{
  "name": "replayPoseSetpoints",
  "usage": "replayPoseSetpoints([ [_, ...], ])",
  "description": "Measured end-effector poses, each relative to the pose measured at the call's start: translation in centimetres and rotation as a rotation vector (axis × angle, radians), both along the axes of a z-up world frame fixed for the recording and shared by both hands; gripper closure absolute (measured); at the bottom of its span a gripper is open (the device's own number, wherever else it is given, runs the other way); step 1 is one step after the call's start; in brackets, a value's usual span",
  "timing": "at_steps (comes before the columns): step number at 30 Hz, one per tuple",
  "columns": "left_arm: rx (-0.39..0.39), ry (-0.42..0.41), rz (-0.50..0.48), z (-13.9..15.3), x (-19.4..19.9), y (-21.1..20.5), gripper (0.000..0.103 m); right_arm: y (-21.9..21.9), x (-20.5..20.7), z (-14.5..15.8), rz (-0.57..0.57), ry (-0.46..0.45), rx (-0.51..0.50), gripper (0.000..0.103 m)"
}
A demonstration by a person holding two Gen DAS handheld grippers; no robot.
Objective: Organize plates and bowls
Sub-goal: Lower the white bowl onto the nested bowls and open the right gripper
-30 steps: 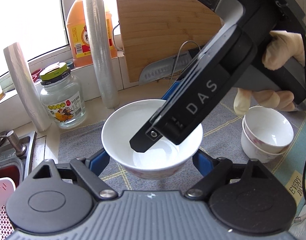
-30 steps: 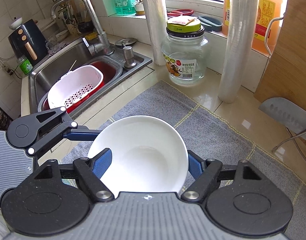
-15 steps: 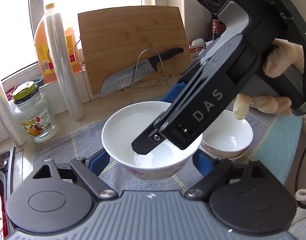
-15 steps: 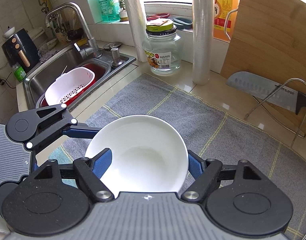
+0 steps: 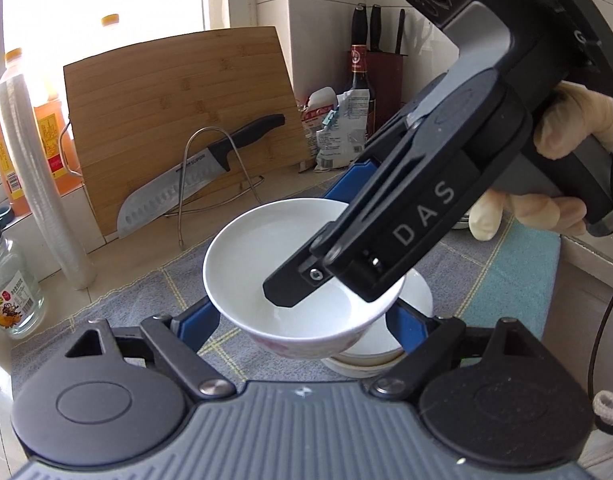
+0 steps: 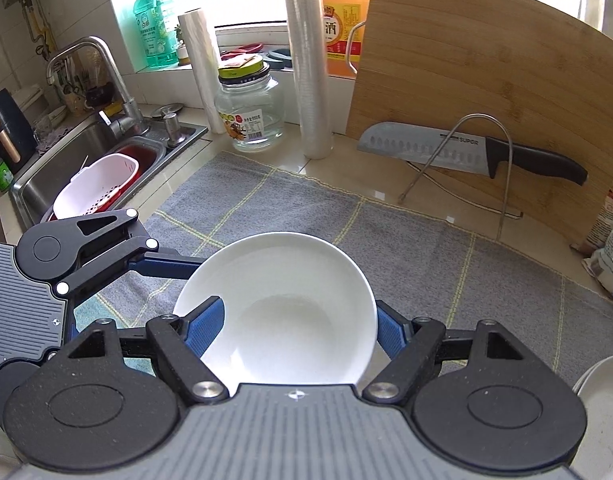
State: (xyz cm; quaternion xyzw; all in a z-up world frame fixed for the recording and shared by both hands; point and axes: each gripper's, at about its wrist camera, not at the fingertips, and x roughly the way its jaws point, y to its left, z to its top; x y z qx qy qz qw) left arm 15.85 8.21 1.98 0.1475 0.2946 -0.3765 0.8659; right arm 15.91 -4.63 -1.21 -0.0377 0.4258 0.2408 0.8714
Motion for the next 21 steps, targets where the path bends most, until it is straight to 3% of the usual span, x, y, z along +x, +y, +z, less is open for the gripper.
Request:
replayPoseSetpoints([
  [21, 0.022, 0.078, -0.059, -2.1, 0.7, -3.9, 0.013, -3.5, -0.3, -2.6, -0.08, 0.067, -0.005, 0.019],
])
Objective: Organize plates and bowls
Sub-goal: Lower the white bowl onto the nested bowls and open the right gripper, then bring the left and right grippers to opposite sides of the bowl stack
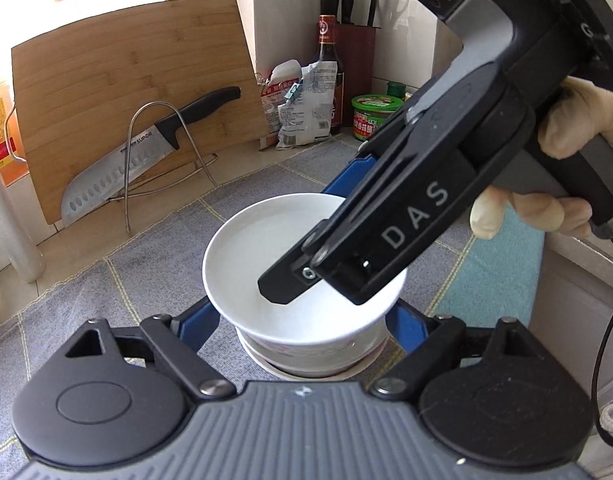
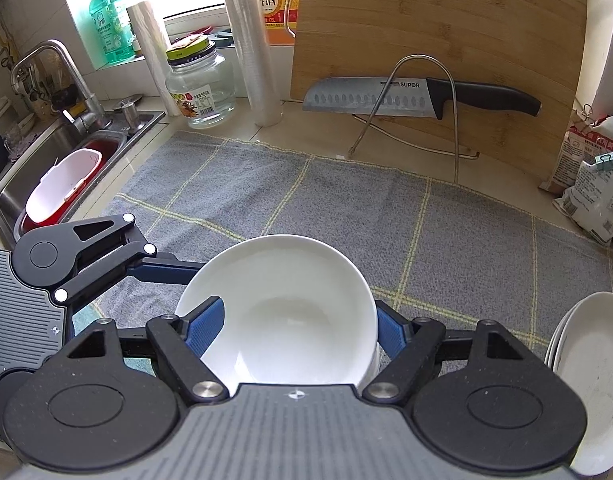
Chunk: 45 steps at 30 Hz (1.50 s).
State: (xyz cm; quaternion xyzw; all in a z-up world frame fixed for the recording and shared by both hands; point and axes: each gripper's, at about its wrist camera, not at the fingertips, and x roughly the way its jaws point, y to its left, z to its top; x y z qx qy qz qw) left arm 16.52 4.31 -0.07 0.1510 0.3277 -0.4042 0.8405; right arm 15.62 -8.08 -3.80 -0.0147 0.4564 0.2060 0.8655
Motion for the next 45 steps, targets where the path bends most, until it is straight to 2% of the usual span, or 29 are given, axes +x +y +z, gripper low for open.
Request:
replayPoseSetpoints([
  [12, 0.019, 0.033, -0.011, -0.8, 0.4, -0.5, 0.013, -0.3, 0.2, -1.2, -0.002, 0.028, 0.002, 0.02],
  [24, 0.025, 0.044, -0.014, -1.0, 0.2, -0.5, 0.013, -0.3, 0.1, -1.3, 0.001, 0.019, -0.009, 0.019],
  [27, 0.03, 0.041, -0.014, -1.1, 0.3, -0.6, 0.013, -0.3, -0.1, -1.2, -0.001, 0.006, -0.014, 0.017],
  [34, 0.026, 0.027, -0.018, -0.9, 0.0, -0.4, 0.013, -0.4, -0.5, -0.7, 0.0, -0.031, 0.0, 0.0],
  [40, 0.021, 0.027, -0.018, -0.4, -0.4, 0.4, 0.012, -0.2, -0.8, -0.8, 0.0, -0.041, -0.031, 0.0],
  [45, 0.015, 0.026, -0.016, -0.2, -1.0, 1.4, 0.01, -0.7, -1.5, -1.2, -0.044, -0.054, -0.056, 0.0],
])
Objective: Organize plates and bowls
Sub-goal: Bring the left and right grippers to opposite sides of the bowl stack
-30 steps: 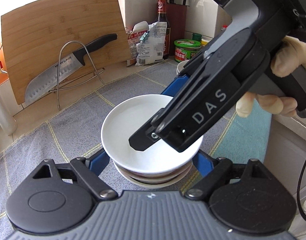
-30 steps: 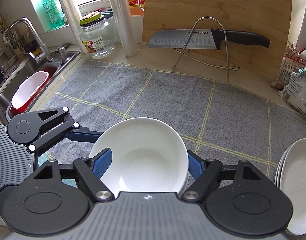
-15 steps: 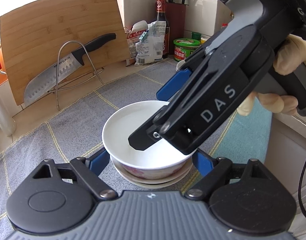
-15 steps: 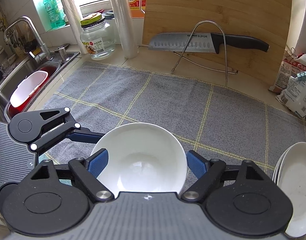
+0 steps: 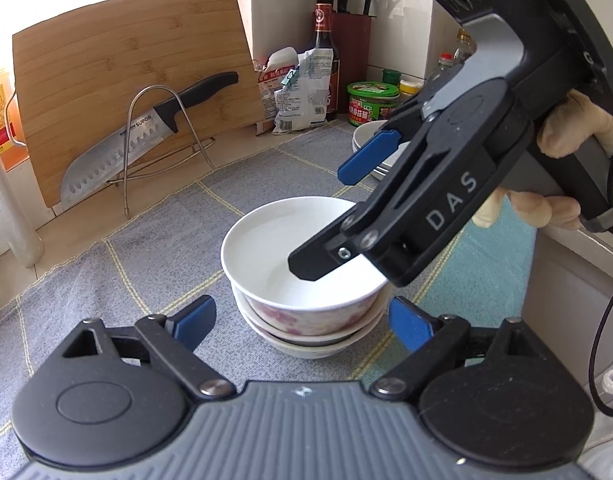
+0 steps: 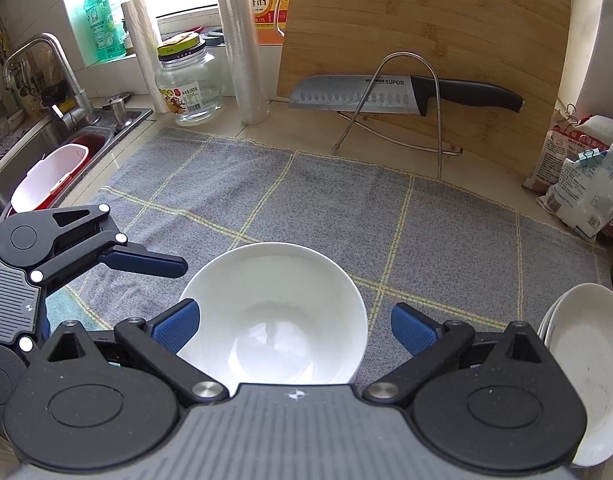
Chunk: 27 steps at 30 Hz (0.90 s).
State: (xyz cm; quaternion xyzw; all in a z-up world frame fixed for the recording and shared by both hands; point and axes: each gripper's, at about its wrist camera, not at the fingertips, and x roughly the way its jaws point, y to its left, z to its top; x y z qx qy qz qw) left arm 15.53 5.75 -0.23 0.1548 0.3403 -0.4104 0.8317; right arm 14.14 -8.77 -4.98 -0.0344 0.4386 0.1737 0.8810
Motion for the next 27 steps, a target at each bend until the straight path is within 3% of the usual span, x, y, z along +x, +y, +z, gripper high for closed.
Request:
replayPoseSetpoints([
  [20, 0.019, 0.007, 0.006, -0.5, -1.8, 2.6, 0.01, 1.6, -3.5, -1.6, -0.104, -0.082, -0.077, 0.0],
  [27, 0.036, 0.013, -0.014, -1.2, -1.8, 3.5, 0.009, 0.4, -6.0, 0.2, -0.09, -0.121, -0.031, 0.0],
])
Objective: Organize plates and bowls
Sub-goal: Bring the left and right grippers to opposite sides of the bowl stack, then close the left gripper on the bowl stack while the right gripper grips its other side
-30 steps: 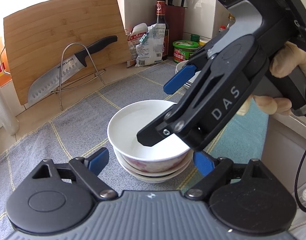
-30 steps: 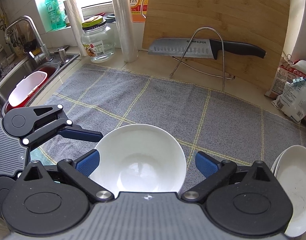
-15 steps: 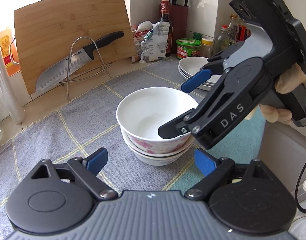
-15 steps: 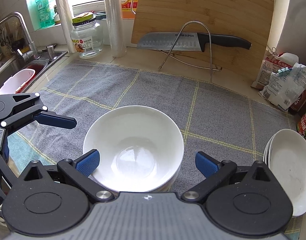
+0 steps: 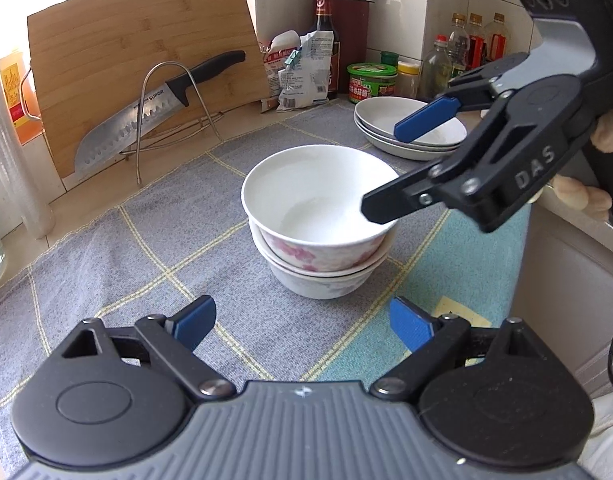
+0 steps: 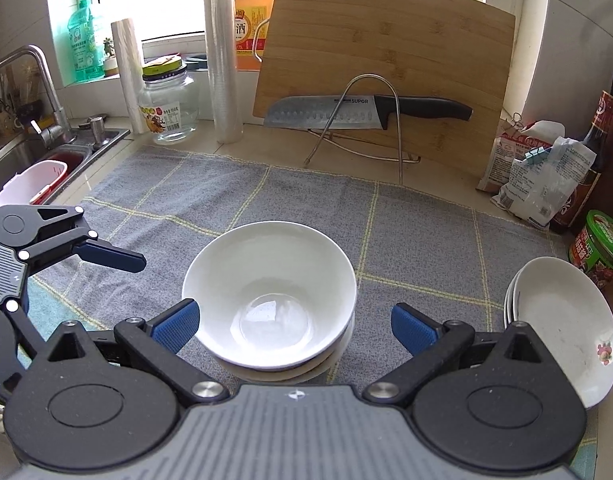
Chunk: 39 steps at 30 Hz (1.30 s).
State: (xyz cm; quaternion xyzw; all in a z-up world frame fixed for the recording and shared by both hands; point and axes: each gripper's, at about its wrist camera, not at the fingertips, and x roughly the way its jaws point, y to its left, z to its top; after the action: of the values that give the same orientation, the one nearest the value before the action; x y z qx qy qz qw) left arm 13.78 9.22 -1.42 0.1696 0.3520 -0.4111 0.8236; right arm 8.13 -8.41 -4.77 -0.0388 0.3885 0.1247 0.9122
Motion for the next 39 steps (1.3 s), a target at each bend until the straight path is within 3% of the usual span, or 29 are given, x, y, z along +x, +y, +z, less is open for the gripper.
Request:
replayPoseSetpoints([
  [10, 0.038, 0.064, 0.011, -3.4, 1.8, -0.9, 0.009, -1.3, -0.8, -5.3, 0.003, 0.154, -0.057, 0.0],
  [20, 0.102, 0.102, 0.06, -5.6, 1.9, -4.1, 0.008, -2.9, 2.6, -9.3, 0.195, 0.198, -0.076, 0.0],
  [24, 0.109, 0.098, 0.096, -5.9, 1.9, -4.8, 0.0, -3.4, 2.5, -9.4, 0.306, 0.17, -0.096, 0.0],
  [34, 0.097, 0.073, 0.148, -6.1, 1.5, -5.2, 0.0, -5.5, 1.0, -10.3, 0.412, 0.044, -0.048, 0.0],
  [39, 0.098, 0.072, 0.102, -6.0, 2.0, -5.1, 0.0, -5.8, 0.9, -10.2, 0.434, 0.037, -0.049, 0.0],
])
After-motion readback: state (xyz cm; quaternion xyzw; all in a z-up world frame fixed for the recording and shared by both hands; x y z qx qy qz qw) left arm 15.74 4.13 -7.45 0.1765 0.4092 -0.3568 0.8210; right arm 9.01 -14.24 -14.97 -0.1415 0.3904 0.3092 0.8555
